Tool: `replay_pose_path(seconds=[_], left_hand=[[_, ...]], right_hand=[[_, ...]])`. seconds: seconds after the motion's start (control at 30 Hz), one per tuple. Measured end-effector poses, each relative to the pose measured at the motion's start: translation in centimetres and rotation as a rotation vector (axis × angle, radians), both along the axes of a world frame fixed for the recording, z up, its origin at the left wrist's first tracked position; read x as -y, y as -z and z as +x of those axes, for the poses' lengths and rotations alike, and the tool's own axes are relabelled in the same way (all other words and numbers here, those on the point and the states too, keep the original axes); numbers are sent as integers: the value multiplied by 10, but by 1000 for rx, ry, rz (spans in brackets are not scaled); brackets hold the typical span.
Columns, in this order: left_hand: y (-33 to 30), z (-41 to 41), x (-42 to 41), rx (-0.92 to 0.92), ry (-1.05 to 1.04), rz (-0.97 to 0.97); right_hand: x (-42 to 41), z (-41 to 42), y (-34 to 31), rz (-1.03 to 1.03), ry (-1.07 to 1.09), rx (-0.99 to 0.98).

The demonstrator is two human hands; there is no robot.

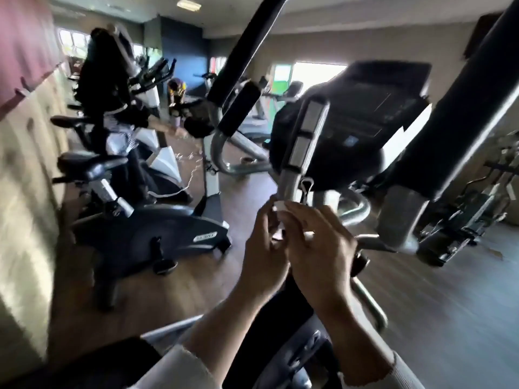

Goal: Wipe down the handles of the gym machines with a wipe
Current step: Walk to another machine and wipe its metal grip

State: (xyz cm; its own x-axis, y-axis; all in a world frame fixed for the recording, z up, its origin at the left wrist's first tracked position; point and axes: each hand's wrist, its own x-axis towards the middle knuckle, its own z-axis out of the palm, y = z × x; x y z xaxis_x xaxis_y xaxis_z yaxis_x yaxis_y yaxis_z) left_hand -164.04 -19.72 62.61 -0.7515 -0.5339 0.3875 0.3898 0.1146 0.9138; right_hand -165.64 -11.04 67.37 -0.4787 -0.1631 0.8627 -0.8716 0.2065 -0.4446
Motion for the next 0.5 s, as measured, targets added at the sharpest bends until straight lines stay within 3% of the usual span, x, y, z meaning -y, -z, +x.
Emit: replay_pose_path(seconds=[0.13, 0.33, 0.5], left_hand=[[118, 44, -20, 360, -131, 68], [240, 116, -35, 850, -392, 265], [293, 194, -73, 1090, -548, 382]], right_hand=[[-6, -1, 84, -17, -105, 218], [-9, 28, 269, 565, -324, 646], [-34, 64, 339, 867, -479, 787]])
